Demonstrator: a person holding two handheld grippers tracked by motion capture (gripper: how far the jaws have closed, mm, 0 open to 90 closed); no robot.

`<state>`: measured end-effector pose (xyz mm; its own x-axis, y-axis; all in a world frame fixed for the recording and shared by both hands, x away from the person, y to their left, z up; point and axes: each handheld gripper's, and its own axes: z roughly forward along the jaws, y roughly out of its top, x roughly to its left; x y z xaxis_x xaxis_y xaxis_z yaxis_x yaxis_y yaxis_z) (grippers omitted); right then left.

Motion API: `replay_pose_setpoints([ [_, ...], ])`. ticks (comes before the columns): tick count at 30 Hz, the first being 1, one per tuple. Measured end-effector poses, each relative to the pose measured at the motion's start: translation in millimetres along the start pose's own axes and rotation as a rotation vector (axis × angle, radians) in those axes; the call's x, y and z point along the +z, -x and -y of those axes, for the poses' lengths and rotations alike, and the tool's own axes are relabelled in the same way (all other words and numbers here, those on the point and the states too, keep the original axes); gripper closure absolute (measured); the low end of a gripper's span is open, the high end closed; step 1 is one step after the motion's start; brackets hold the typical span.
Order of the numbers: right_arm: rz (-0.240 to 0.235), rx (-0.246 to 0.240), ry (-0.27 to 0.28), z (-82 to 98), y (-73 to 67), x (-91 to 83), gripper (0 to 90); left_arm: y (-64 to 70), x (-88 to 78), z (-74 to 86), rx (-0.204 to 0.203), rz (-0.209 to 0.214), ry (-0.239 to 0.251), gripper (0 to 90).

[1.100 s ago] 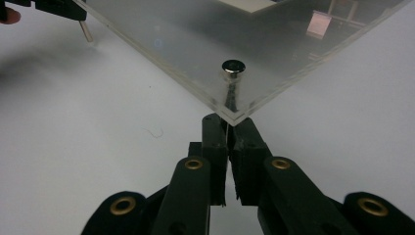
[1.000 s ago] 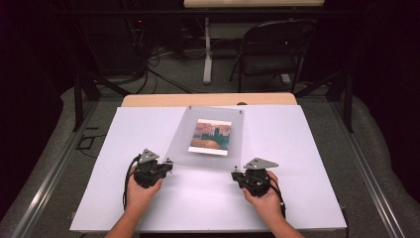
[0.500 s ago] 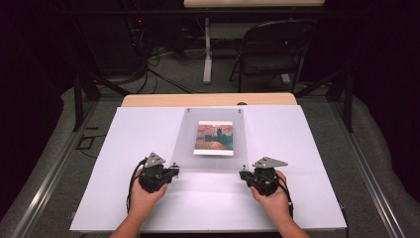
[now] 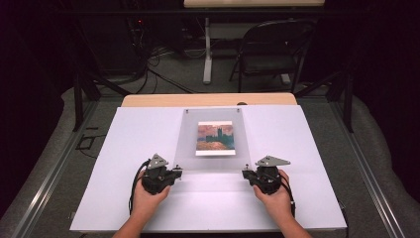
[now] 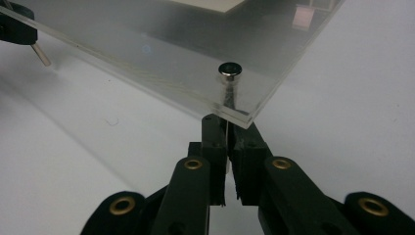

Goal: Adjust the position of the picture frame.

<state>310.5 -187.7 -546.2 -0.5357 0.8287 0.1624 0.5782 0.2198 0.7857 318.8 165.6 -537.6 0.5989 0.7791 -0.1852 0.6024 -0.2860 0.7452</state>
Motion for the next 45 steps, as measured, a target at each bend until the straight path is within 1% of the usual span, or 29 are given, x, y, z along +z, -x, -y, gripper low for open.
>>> replay_pose_setpoints([
  [5, 0.003, 0.001, 0.005, -1.8, 1.6, 1.2, 85.1, -0.7, 2.0, -1.1, -0.001, -0.002, 0.011, 85.1],
  [6, 0.007, 0.012, 0.011, -2.4, 3.4, 2.6, 85.0, -0.4, 3.1, -1.6, -0.002, -0.003, 0.010, 85.1],
  [12, 0.013, 0.028, 0.007, -3.2, 7.9, 6.2, 84.6, -1.8, 7.9, -2.9, -0.006, -0.005, 0.003, 85.1],
  [17, 0.012, 0.024, 0.011, -4.4, 6.7, 10.9, 84.6, -6.1, 9.0, -3.6, -0.020, -0.015, 0.007, 85.0],
  [18, 0.012, 0.023, 0.008, -4.9, 6.2, 11.8, 84.6, -8.7, 9.6, -3.9, -0.025, -0.015, 0.007, 85.0],
  [21, 0.011, 0.023, 0.008, -5.3, 5.3, 13.9, 84.6, -11.7, 10.2, -4.6, -0.028, -0.020, 0.001, 84.9],
  [22, 0.010, 0.022, 0.008, -5.4, 5.0, 14.8, 84.6, -12.2, 10.9, -4.7, -0.034, -0.022, 0.004, 84.9],
  [25, 0.013, 0.023, 0.011, -5.8, 4.9, 15.9, 84.6, -13.4, 12.0, -5.1, -0.034, -0.018, 0.001, 84.9],
  [26, 0.017, 0.027, 0.013, -5.9, 6.1, 17.0, 84.5, -12.9, 13.1, -5.3, -0.035, -0.024, 0.004, 84.9],
  [29, 0.018, 0.032, 0.015, -5.8, 7.8, 17.1, 84.3, -12.2, 14.5, -5.7, -0.031, -0.015, 0.001, 84.9],
  [30, 0.019, 0.042, 0.018, -6.0, 9.5, 16.6, 84.2, -11.9, 14.9, -5.9, -0.026, -0.012, 0.005, 84.9],
  [31, 0.021, 0.039, 0.018, -6.1, 10.4, 16.4, 84.2, -11.8, 15.1, -5.8, -0.026, -0.011, 0.005, 84.9],
  [34, 0.020, 0.043, 0.018, -5.6, 10.1, 17.2, 84.1, -11.8, 15.9, -5.2, -0.033, -0.011, 0.005, 84.8],
  [40, 0.017, 0.044, 0.012, -4.9, 10.5, 17.7, 84.1, -12.3, 16.2, -4.4, -0.031, -0.009, 0.006, 84.7],
  [43, 0.019, 0.044, 0.009, -4.1, 10.6, 18.3, 84.0, -13.3, 16.3, -3.8, -0.032, -0.003, 0.008, 84.5],
  [45, 0.017, 0.049, 0.008, -3.6, 11.0, 18.7, 83.9, -13.7, 16.6, -3.1, -0.040, 0.002, 0.012, 84.0],
])
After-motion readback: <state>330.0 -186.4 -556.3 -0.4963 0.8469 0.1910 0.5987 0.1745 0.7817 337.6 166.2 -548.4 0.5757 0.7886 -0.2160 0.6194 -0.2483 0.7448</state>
